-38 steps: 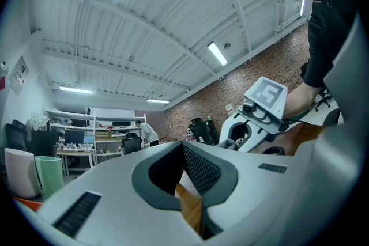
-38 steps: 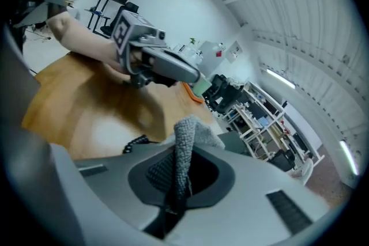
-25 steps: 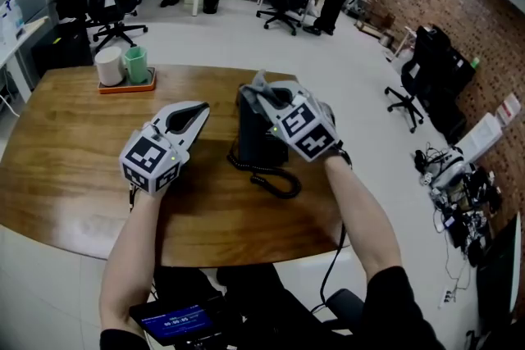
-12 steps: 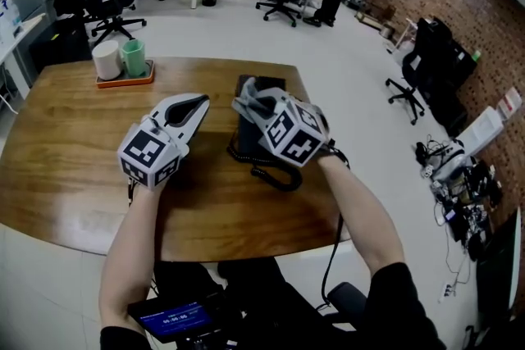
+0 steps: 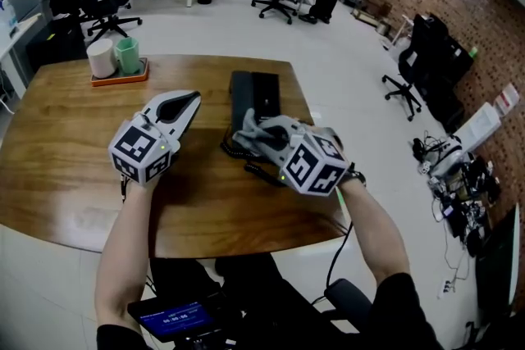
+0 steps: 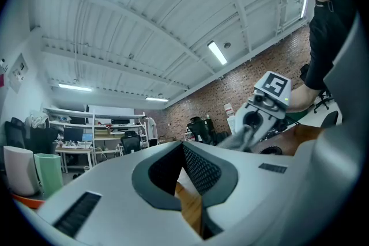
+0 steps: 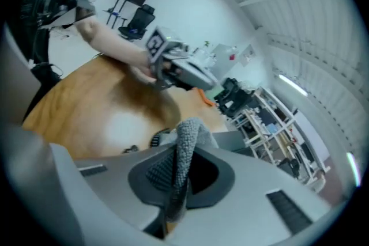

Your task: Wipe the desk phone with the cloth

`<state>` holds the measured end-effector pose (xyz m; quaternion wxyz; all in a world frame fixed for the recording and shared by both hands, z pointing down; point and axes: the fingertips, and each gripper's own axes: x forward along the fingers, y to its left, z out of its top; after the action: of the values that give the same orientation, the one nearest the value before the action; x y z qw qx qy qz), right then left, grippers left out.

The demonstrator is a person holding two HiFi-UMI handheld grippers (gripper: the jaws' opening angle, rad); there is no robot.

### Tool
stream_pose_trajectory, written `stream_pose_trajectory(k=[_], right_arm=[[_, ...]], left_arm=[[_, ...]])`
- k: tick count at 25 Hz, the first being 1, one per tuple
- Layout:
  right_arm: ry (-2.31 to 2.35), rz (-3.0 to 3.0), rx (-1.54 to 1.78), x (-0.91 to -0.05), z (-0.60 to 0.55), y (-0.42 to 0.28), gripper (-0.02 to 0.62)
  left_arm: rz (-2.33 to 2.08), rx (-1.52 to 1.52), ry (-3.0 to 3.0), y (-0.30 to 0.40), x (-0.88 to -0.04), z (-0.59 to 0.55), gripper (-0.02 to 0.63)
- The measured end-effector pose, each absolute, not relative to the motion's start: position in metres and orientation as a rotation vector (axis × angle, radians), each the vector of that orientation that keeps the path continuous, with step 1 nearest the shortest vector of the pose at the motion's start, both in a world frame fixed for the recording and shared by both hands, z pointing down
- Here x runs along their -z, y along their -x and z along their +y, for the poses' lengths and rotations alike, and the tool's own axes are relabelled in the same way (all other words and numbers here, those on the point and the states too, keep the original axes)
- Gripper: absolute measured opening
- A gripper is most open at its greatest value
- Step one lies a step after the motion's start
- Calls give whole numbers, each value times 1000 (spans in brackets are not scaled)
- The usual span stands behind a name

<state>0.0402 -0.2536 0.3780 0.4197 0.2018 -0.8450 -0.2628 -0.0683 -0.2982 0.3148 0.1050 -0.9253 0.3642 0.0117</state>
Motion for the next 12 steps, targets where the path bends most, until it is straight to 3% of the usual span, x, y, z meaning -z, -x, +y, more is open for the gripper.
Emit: stream_pose_trajectory(k=[6,12], right_arm=[[-1044,-2162,598,-306,-371,-68,25],[-1021,-2094,524,-334,-406,-65,25]], left_arm=[[1079,-44,2734,69,-317,-297,0],[1075,-36,2731,66,-315,-295,0]])
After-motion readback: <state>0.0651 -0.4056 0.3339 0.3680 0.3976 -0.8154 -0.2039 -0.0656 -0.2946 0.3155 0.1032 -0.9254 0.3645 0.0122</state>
